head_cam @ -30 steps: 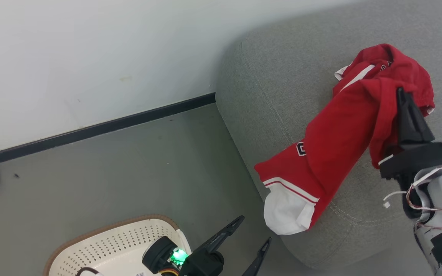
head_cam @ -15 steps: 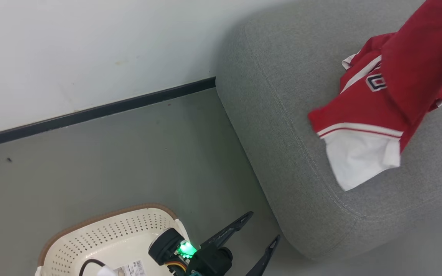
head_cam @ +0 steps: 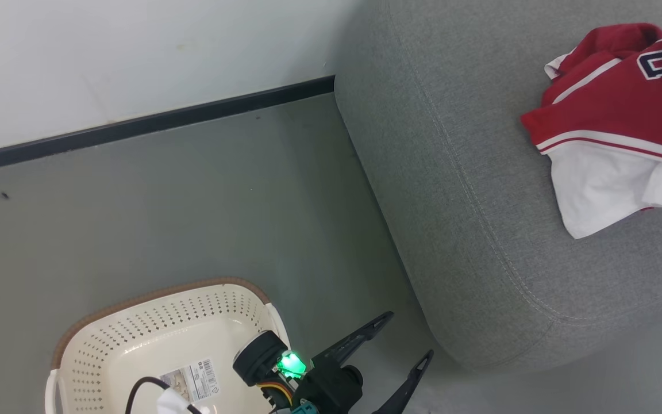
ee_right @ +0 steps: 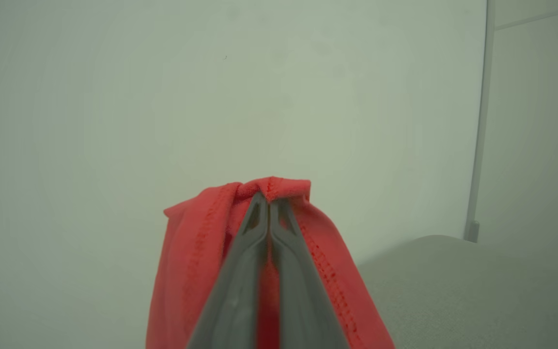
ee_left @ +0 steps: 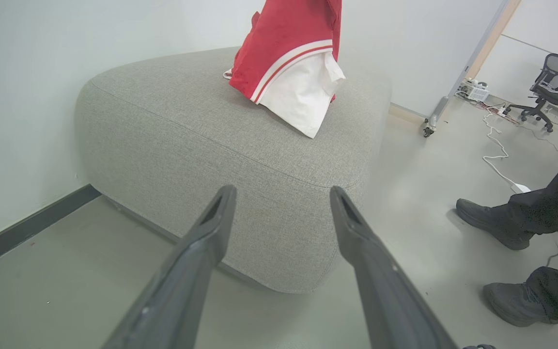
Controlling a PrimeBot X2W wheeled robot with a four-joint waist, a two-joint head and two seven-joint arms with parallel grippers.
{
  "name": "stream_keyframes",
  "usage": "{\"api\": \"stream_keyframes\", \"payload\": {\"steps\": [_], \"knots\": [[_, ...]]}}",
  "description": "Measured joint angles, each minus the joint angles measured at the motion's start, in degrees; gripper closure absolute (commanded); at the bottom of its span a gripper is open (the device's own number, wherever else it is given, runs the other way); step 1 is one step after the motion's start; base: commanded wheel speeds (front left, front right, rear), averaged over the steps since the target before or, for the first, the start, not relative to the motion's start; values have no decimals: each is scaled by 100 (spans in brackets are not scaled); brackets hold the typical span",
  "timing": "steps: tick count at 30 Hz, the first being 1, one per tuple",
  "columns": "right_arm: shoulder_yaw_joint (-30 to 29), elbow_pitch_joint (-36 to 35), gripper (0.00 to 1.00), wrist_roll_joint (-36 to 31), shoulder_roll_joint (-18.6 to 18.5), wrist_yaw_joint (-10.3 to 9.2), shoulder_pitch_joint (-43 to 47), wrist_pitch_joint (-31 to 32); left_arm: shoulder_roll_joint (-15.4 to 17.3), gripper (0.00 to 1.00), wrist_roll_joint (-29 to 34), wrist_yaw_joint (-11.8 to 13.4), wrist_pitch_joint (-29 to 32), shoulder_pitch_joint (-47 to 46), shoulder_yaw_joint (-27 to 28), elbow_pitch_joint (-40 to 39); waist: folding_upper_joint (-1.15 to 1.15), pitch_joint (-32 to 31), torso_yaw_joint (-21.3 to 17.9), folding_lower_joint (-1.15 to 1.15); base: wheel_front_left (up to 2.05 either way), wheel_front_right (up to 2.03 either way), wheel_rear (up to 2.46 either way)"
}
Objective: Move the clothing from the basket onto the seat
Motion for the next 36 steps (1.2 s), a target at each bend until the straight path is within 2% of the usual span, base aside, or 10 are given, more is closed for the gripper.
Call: {"api": "stream_keyframes", "payload": {"steps": [13, 17, 28, 36], "knots": [[-365, 355, 100, -49, -627, 9, -640, -22, -14, 0, 64, -5, 100, -351, -60, -135, 0, 645, 193, 1, 0, 0, 0], [-368, 524, 100, -97, -667, 70, -645, -22, -19, 0, 169, -16, 100, -445, -63, -142, 0, 816, 262, 0, 0, 0, 0], [-276, 1003, 100, -105, -115, 219, -485, -21, 36, 0, 244, -46, 101, -711, -23, -141, 0, 1366, 423, 0, 0, 0, 0], [-367, 1289, 100, -90, 205, 219, -23, -22, 36, 0, 245, -47, 96, -823, -15, -54, 0, 1496, 439, 0, 0, 0, 0]]}}
